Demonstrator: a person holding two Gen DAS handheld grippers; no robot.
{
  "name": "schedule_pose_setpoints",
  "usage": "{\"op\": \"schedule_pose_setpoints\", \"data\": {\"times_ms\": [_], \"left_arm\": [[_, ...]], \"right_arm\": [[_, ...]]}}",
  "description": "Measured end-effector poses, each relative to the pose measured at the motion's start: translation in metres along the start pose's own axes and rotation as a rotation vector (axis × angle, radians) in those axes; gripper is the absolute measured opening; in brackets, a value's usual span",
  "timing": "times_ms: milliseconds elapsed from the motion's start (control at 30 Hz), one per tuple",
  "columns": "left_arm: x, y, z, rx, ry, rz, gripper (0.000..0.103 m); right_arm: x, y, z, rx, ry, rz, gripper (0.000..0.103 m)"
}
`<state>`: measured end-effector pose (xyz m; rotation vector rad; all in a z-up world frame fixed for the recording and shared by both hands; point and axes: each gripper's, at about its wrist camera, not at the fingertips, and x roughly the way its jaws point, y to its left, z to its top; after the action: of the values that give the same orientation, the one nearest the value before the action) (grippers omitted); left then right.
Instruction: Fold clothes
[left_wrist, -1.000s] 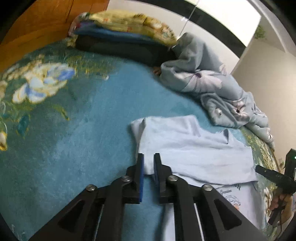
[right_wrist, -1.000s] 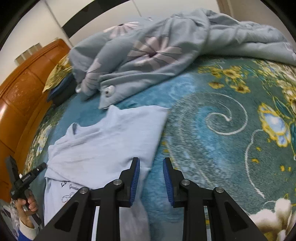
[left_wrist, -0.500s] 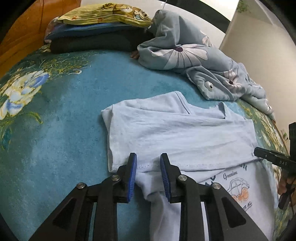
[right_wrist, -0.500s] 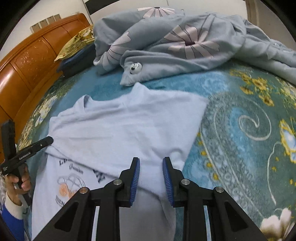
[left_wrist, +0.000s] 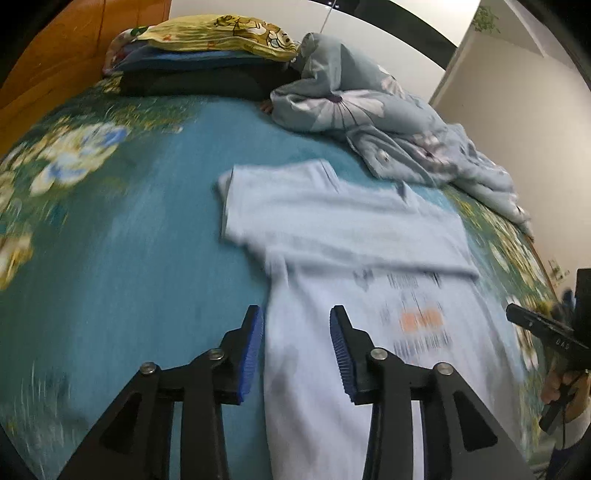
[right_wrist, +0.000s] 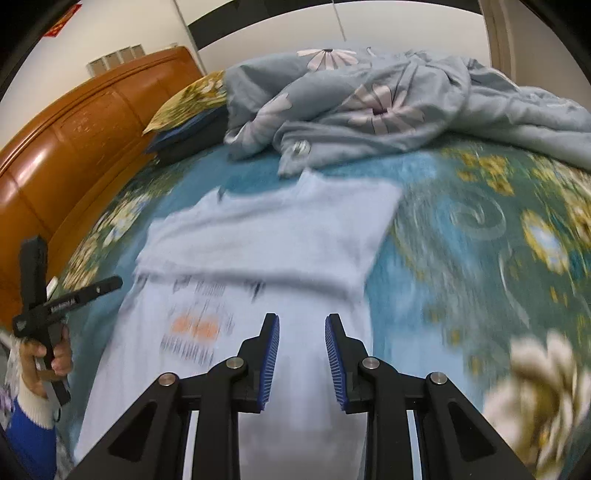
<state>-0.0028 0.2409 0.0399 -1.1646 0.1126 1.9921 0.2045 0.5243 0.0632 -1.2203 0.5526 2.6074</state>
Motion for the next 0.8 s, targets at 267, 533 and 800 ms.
{"op": "schedule_pose_setpoints", "data": {"times_ms": [267, 533, 800], "left_arm": [[-0.057, 0.000, -0.097, -0.013, 0.055, 0.008, 0.051], [-0.081, -0.012, -0.155, 0.045, 0.070, 0.013, 0.060], [-0.087, -0.013, -0.169, -0.019, 0.104, -0.077, 0.061]], "right_arm": [[-0.070, -0.018, -0.123, 0.131, 0.036, 0.008, 0.029], [-0.104, -0.044, -0.191, 0.313, 0.010, 0.056, 0.029], [-0.102, -0.038, -0.201, 0.335, -0.015, 0.108, 0.031]]}}
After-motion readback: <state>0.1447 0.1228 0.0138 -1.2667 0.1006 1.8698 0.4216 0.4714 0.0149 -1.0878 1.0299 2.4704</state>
